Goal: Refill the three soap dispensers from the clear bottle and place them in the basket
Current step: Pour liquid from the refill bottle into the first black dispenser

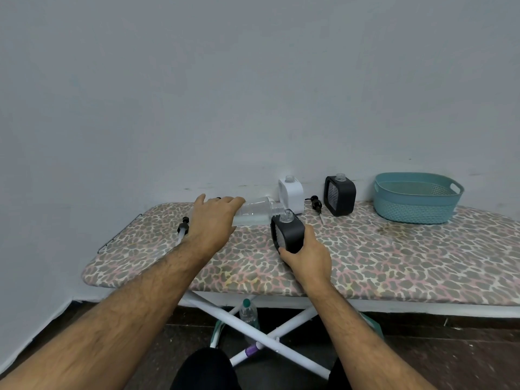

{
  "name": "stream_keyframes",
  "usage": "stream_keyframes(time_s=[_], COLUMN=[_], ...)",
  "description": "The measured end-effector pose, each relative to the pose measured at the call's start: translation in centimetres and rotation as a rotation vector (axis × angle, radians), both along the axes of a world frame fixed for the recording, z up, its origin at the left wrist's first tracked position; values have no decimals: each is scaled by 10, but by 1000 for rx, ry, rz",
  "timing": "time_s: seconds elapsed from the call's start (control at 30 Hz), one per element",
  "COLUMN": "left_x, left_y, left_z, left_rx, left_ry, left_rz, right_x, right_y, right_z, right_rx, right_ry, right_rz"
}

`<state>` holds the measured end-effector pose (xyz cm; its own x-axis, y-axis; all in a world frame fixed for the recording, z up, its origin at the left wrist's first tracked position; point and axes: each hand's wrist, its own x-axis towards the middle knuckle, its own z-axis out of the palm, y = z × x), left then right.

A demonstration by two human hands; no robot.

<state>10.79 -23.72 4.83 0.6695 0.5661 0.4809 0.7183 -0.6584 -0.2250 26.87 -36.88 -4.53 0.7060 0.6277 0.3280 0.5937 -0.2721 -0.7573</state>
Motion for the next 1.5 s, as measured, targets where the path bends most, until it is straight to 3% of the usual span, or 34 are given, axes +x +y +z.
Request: stream_keyframes(time_s=[1.5], left_x=[2], left_y=[-4], left_z=[7], left_rx=[9], left_ry=[25], left_rz=[5], right_x=[2], right_y=[2], right_z=[-3], right_rx=[7], right_ry=[-5], right_rz=[3])
